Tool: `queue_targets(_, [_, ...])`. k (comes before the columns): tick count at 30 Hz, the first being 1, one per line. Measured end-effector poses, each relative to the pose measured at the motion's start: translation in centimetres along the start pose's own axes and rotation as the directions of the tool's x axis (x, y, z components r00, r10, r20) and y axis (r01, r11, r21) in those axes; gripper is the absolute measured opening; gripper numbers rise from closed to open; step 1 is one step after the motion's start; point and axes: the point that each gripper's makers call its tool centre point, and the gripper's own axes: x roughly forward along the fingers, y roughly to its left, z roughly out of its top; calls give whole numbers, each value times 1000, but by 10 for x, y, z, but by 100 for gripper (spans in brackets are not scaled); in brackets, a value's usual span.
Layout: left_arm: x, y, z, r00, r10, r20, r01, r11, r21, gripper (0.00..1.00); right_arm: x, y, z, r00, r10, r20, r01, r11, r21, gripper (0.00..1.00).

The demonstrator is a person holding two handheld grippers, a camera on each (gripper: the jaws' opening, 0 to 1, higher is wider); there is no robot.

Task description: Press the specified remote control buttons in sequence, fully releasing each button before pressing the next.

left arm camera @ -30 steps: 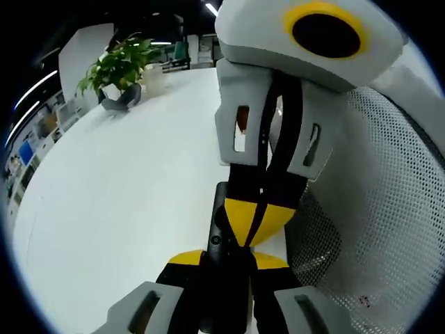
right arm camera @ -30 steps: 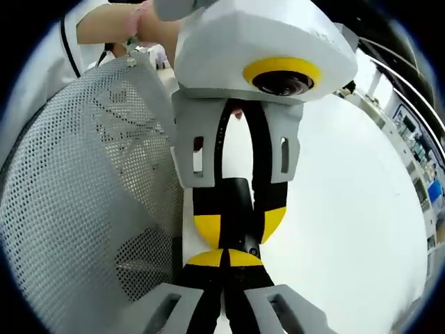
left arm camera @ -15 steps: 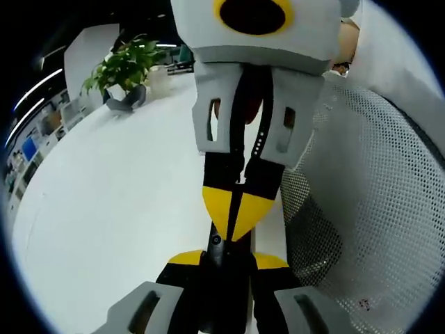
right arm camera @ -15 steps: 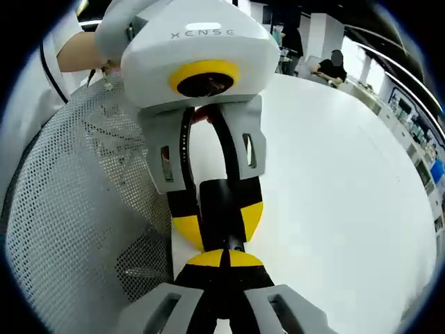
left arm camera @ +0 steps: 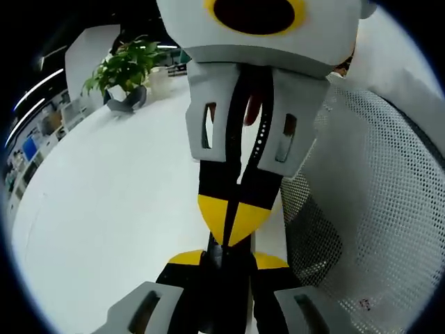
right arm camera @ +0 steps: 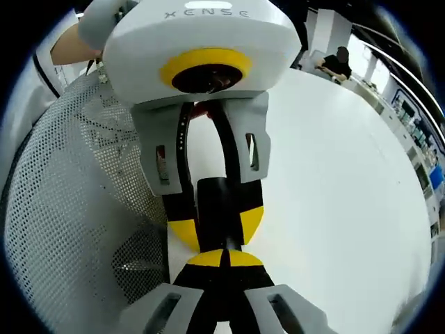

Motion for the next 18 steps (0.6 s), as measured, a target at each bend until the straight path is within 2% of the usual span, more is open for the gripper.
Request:
queue_targets(4, [0,0,0,1000,-2,-2,2,1000,5,24,-2,0,-2,1000,17,8,-17,1000,26,0])
queue_targets(5, [0,0,1,1000,-2,-3,2,1000,5,24,-2,-1,-2,999,28,19,-29,998,54,0])
queue_targets(10, [0,-1,1,1000,-1,-2,1,1000,3,24,-3,0,-2,998,54,29,-56,997,49,0])
queue_targets(13, [0,-1,1,1000,3,0,-3,1000,0,25,-4,0,-2,996,74,57,-82,987,141,0])
queue_targets(18, [0,0,1,1000,7,9,-7,1000,-7,25,-4,-13,-10,999,47,25,-50,989,141,0])
